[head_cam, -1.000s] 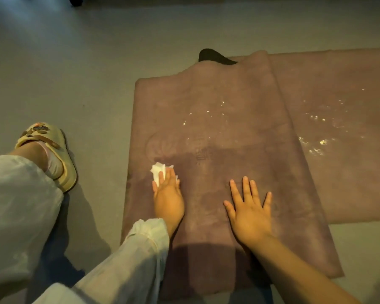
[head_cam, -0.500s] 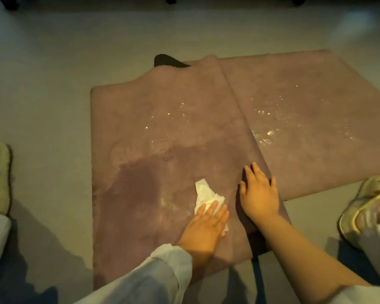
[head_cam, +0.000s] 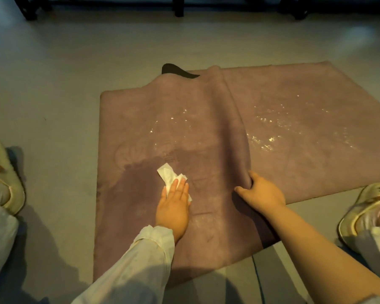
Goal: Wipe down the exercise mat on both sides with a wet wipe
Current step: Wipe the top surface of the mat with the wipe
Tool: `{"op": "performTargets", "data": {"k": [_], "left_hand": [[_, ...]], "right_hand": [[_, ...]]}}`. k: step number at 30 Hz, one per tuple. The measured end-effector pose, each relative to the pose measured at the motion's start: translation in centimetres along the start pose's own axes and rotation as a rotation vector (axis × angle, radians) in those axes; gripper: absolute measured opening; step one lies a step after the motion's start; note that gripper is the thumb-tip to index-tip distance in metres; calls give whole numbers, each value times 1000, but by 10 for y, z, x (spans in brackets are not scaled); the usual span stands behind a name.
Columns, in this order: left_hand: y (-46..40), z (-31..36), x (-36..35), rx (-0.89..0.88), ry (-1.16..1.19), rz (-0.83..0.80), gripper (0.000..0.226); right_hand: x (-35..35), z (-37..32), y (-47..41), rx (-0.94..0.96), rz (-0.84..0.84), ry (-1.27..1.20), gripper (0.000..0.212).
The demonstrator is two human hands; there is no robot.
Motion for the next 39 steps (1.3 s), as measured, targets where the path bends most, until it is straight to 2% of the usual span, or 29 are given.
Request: {"op": "performTargets", "data": {"k": [2,5,7,8,10,12,14,15,18,20,22,26,29,32,35,39], "left_hand": [[-1,-4,9,-29,218,55,53],[0,2,38,24,850,198,42],[-5,6,57,135,1333,166,36],[-10,6,66,188,1502,133,35],[-21,2,80,235,1645,113,36],[-33,-1,94,176,1537,151,46],[-48,0,106,80,1193,169,68],[-57,3,110,15,1026,181,71],[-86,16,123,-131,737,198,52],[-105,20,128,-184,640,197,48],[-128,15,132,-233,500,212,50],[-164,-7,129,-263,-65,114,55],[-161,-16,117,-309,-102,18,53],[-134,-18,99,-462,-130,-38,52],[-90,-24,75,-609,-168,-122,52],[-18,-29,49,-843,-131,-234,52]], "right_hand": [[2,-19,1,94,-36,34,63],[-3,-53,5,279,-82,-96,65],[-13,-72,10,368,-119,-229,69],[-18,-77,12,389,-127,-247,71],[-27,-80,14,399,-123,-184,75],[-31,-76,12,396,-118,-114,78],[-30,-71,10,412,-149,-158,80],[-29,-70,9,419,-178,-195,80],[-38,-65,12,445,-267,-123,76],[-57,-63,18,487,-318,39,61],[-73,-63,22,537,-294,101,48],[-70,-59,8,540,-327,-18,36],[-56,-55,-8,544,-420,-194,26],[-43,-51,-20,469,-486,-357,24],[-35,-45,-25,343,-466,-545,21],[-35,-33,-24,223,-368,-630,20]]}}
Point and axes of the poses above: each hand's wrist, its own y-axis away from the middle knuckle, its own x-axis out of the back of the hand, z = x × y, the point moved 2 cm from there along -y, towards the middle knuckle, and after that the axes turned 8 degrees about -z, right-handed, at the moved point
